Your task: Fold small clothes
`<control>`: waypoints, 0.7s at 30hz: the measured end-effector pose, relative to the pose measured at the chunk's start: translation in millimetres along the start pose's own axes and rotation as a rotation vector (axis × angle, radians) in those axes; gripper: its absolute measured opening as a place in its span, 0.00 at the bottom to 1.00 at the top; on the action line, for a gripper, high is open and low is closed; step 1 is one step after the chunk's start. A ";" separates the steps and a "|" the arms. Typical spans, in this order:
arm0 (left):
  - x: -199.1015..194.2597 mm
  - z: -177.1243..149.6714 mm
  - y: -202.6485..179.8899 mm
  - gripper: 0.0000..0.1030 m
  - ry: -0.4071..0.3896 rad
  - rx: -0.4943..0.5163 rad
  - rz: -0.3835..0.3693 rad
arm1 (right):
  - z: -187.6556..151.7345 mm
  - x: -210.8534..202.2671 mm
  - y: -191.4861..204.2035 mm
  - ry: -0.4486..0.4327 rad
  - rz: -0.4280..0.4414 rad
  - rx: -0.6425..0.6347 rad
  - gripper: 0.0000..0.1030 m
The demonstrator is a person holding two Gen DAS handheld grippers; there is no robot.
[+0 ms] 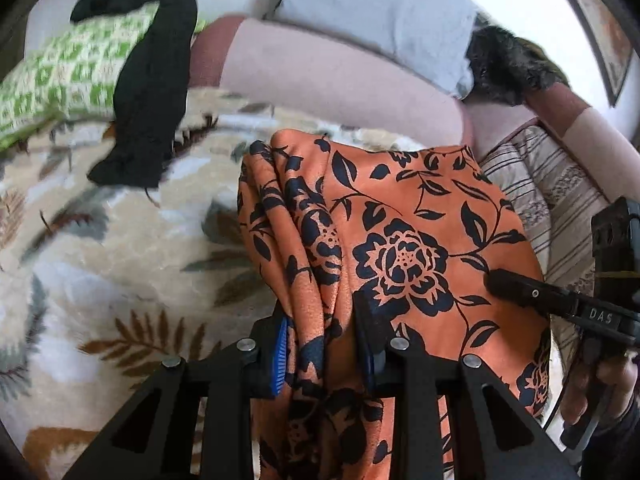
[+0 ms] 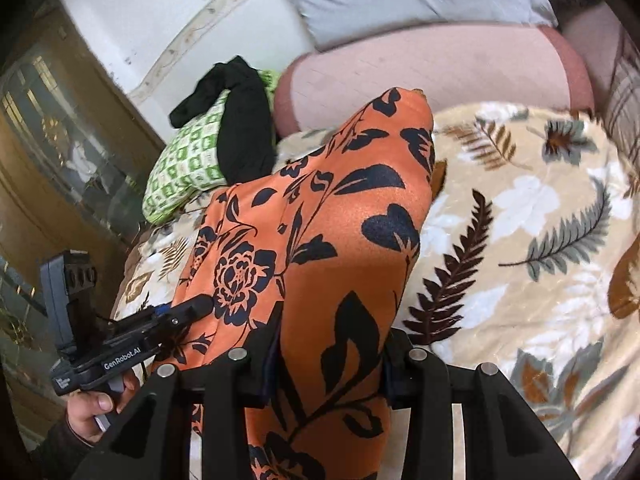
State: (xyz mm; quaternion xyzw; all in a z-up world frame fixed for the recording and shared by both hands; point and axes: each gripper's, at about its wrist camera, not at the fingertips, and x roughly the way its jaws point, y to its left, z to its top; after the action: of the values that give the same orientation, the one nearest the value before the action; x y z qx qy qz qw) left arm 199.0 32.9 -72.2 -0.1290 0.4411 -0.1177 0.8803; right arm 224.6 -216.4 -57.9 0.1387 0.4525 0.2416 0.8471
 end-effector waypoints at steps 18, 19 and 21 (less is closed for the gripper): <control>17.7 -26.8 13.3 0.55 0.063 0.106 0.239 | -32.2 11.0 -16.8 -0.059 0.038 0.091 0.72; 23.8 -29.6 16.5 0.55 0.094 0.093 0.254 | -37.1 22.4 -15.1 -0.013 0.057 0.088 0.75; 25.1 -31.3 18.6 0.55 0.106 0.070 0.262 | -46.1 48.3 -21.8 0.088 0.004 0.118 0.76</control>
State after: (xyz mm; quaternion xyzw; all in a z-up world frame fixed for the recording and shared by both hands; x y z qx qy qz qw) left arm 190.0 38.5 -115.2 -0.0332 0.4955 -0.0234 0.8676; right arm 215.2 -208.2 -127.0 0.1785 0.5027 0.2221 0.8162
